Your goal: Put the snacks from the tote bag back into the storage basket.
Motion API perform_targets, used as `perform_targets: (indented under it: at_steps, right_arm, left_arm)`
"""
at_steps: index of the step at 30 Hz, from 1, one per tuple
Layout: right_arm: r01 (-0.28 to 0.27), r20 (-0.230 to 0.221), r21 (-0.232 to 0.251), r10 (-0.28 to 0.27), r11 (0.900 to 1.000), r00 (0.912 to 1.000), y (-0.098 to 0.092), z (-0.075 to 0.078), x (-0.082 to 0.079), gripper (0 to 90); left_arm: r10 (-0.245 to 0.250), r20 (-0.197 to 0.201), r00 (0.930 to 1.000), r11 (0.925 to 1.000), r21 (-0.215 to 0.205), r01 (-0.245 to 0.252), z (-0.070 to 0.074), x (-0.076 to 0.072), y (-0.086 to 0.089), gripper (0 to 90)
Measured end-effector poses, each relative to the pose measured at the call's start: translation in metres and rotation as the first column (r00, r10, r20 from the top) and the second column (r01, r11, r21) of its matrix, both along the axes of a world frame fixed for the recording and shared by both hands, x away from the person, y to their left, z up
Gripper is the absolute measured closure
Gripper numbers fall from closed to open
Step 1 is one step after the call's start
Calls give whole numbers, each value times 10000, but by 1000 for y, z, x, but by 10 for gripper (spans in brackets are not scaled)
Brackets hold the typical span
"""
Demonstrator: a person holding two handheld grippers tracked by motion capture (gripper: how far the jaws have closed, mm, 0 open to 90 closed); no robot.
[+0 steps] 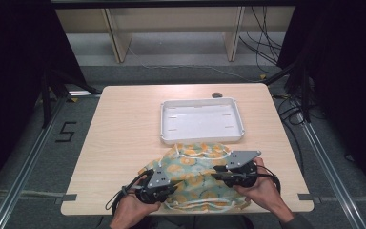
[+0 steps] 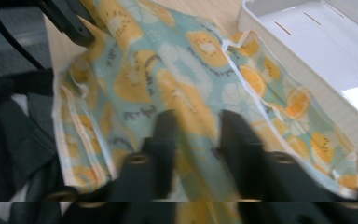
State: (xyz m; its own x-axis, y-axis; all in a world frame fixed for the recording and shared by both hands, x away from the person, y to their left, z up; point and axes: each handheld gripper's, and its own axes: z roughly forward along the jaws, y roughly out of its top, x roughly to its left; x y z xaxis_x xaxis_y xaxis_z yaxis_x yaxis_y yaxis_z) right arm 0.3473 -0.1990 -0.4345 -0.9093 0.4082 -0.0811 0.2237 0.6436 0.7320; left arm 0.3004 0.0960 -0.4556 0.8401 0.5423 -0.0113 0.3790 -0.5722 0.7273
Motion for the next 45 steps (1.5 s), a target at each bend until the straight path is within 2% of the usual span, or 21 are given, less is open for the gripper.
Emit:
perform_targets:
  at_steps: [1,2,4,5,7,8,14,16,20,21,23,24,26,27,28,29,31,33,36,39,45]
  right_arm:
    - [-153,150,-190,156,9997,9998,0,1,3,877]
    - [187,155,-153,-185,9997,9997,0,2,4,900]
    - [219,308,-268,-210,9994,9993,-2,5,13,900]
    - [539,225,-255,-534,9982,9983,-3,7,16,900]
    - [792,218,-233,-787,9966,9967,-4,11,25,900]
    - [921,363,-274,-911,9954,9952,-5,12,31,900]
    - [1548,456,-431,-1528,9870,9872,-10,18,67,900]
    - [1750,522,-489,-1724,9834,9836,-11,17,80,900]
    - [1979,185,-535,-1972,9788,9802,-9,7,101,900]
    - [2007,-1,-665,-2011,9774,9796,-6,6,104,900]
    - [2003,137,-798,-1999,9765,9797,1,3,108,900]
    - [1972,94,-789,-1971,9772,9803,4,3,108,900]
    - [1950,-33,-765,-1959,9778,9806,5,6,108,886]
    - [1985,194,-616,-1976,9782,9801,5,6,108,843]
    - [1848,30,-384,-1848,9820,9828,4,8,106,786]
    - [1925,185,-205,-1921,9811,9812,3,12,102,713]
    - [2083,-12,303,-2083,9776,9781,-1,20,90,609]
    - [1868,-68,778,-1869,9793,9824,-5,27,76,565]
    - [1180,-316,960,-1155,9884,9928,-9,31,56,508]
    - [449,-794,987,-371,9941,9962,-10,23,39,476]
    - [-310,-1441,529,383,9981,9888,-4,3,23,423]
  left_arm:
    - [-62,1,10000,9999,-103,62,0,0,0,896]
    - [-72,-10,10000,9999,-91,72,0,-1,0,896]
    - [-165,34,9999,9998,-72,165,0,-3,0,896]
    - [-285,117,9995,9996,86,284,2,-3,1,896]
    - [-305,-18,9995,9995,-94,304,1,-5,2,896]
    - [-356,109,9993,9992,185,354,2,-6,4,896]
    - [-690,-21,9976,9967,436,690,-4,-12,8,896]
    - [-753,-27,9972,9958,521,753,-5,-11,7,896]
    - [-898,-103,9959,9955,295,901,-4,-13,4,896]
    - [-934,-53,9956,9949,387,936,-4,-14,3,896]
    - [-917,-138,9957,9950,371,922,-4,-12,3,895]
    - [-882,-313,9956,9960,135,887,-3,-12,3,891]
    - [-814,-522,9953,9960,-411,793,2,-10,4,784]
    - [-627,-553,9965,9954,-759,584,6,-10,3,751]
    - [-585,-365,9976,9945,-888,551,11,-8,4,696]
    - [-476,-368,9982,9927,-1124,432,17,-8,3,665]
    - [-415,145,9990,9905,-1302,430,28,-3,3,647]
    - [-167,490,9987,9925,-1202,225,39,4,2,588]
    - [154,739,9971,9943,-1063,-75,50,17,-4,522]
    - [87,628,9980,9986,-531,-54,51,32,-13,475]
    - [251,-97,9996,9997,-43,-251,37,61,-37,372]
